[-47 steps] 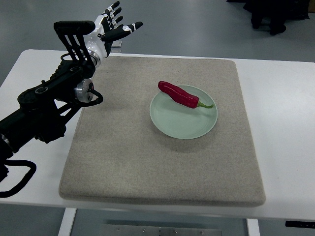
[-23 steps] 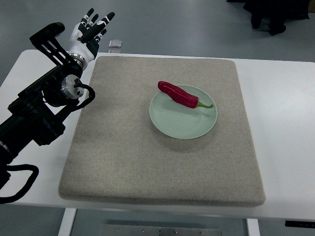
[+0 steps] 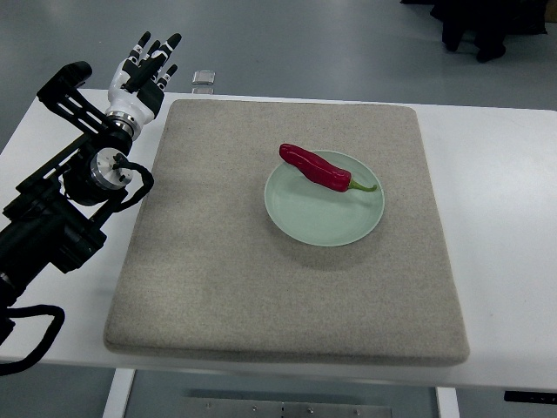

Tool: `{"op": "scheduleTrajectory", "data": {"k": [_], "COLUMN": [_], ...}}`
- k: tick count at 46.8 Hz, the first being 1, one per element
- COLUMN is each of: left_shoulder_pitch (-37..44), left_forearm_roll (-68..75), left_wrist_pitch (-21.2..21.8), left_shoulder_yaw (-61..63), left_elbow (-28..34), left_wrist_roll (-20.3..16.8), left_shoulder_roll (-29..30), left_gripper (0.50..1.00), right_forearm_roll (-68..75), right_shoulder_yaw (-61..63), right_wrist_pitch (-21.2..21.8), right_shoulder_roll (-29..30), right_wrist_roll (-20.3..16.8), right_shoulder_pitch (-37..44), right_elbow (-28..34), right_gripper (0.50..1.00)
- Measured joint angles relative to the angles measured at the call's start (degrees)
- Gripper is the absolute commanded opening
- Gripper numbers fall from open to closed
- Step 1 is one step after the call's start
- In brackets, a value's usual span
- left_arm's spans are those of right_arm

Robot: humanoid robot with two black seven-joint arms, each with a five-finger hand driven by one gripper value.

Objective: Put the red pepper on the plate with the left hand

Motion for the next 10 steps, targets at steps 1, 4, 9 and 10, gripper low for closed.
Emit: {"op": "scheduleTrajectory", "data": {"k": [1,4,9,10], "left_shoulder_pitch": [0.0,0.0,0.5,0.7], "left_forearm_roll": [0.0,0.0,0.0,0.0], "left_wrist_pitch": [-0.1,-0.5,-2.3,-2.6], "left_shoulder_yaw": [-0.2,-1.2,-2.9,-3.1], "left_elbow": [0.1,0.6,1.2,1.2], "left_wrist_roll": [0.0,-0.1,-0.1,-0.1], "left_shoulder_roll": [0.0,0.1,0.1,0.1], "left_gripper": [1.000,1.000,1.000,1.000], "right_forearm_roll": [0.0,0.0,-0.3,-0.3], "right_shoulder_yaw": [0.0,0.0,0.0,0.0], "right_wrist_pitch": [0.1,0.4,0.6,0.6], "right_shoulder_roll": [0.0,0.0,0.0,0.0], "right_wrist_roll": [0.0,0.0,0.0,0.0], "right_shoulder_pitch": [0.0,0.0,0.0,0.0], "right_elbow": [0.0,0.2,0.5,0.5], "right_gripper": [0.932,0.932,0.932,0.932]}}
